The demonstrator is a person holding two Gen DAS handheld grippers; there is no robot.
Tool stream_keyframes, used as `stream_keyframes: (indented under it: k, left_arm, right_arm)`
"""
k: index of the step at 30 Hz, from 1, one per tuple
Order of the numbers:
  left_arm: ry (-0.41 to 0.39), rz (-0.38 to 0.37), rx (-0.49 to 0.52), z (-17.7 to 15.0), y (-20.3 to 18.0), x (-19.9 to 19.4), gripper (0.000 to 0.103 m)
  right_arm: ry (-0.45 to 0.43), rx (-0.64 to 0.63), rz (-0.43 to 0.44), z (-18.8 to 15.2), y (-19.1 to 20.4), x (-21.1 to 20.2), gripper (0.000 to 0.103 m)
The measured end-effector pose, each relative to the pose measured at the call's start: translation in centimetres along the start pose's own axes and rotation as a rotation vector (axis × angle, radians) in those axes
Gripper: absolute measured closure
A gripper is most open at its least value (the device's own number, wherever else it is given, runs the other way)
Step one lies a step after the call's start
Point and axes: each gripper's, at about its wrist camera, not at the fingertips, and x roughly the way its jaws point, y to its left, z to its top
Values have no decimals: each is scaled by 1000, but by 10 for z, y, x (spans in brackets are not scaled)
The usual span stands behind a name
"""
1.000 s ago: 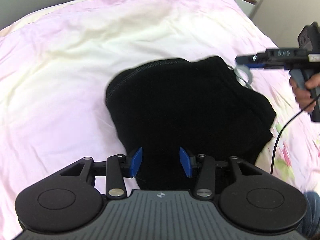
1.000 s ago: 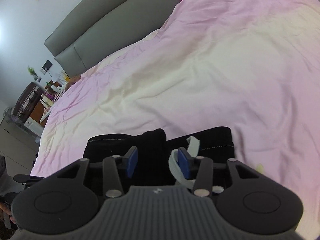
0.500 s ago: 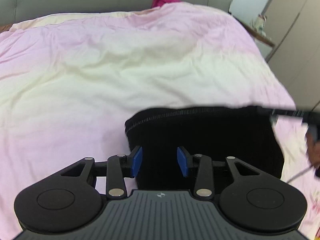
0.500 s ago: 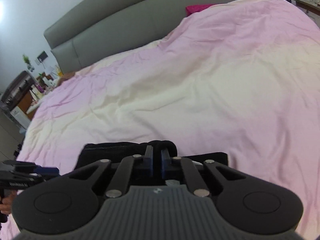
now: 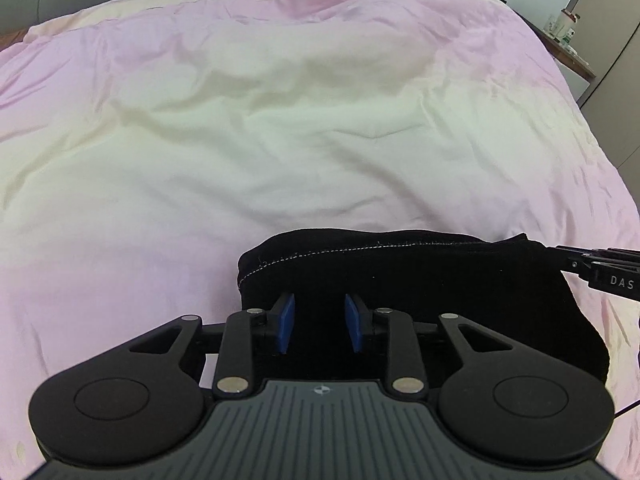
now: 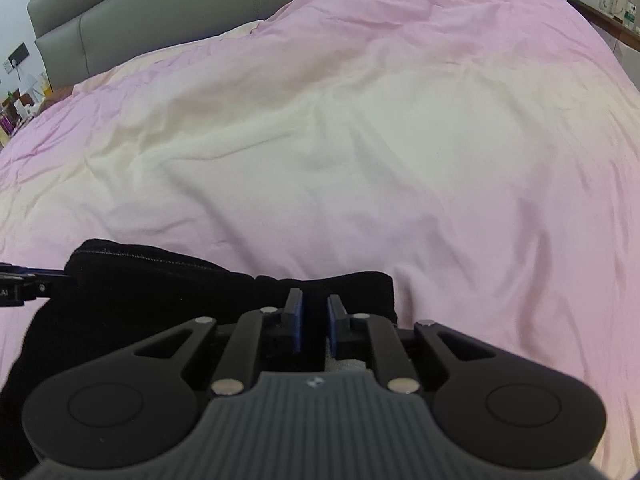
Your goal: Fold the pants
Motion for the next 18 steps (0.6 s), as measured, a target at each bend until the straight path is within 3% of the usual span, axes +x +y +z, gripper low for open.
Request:
stream_keyframes:
  k: [1, 4, 9, 12, 14, 16, 18]
  left_arm:
    - [-19, -10, 2, -4, 0, -9, 71]
    - [-75, -6, 30, -21, -4, -38, 71]
    - [-114, -3, 98, -75, -18, -74, 71]
    - [-124, 17, 127, -106, -26, -88, 71]
    - [-118, 22, 133, -126, -27, -97, 68]
    - [-118, 10, 140, -145, -26, -107, 54]
    - [-114, 4, 164, -166, -28, -116, 40]
  right_arm:
    - [-5, -5, 7, 0, 0, -12, 80]
    - [-41, -53, 22, -12, 1, -51, 79]
    - [-137, -154, 51, -64, 23, -112, 80]
    - [-166, -219, 23, -100, 40, -121, 83]
    - [-137, -205, -18, -120, 40, -113, 87]
    - [-103, -194, -68, -139, 34, -98, 86]
    - [-64, -121, -54, -149, 19, -82, 86]
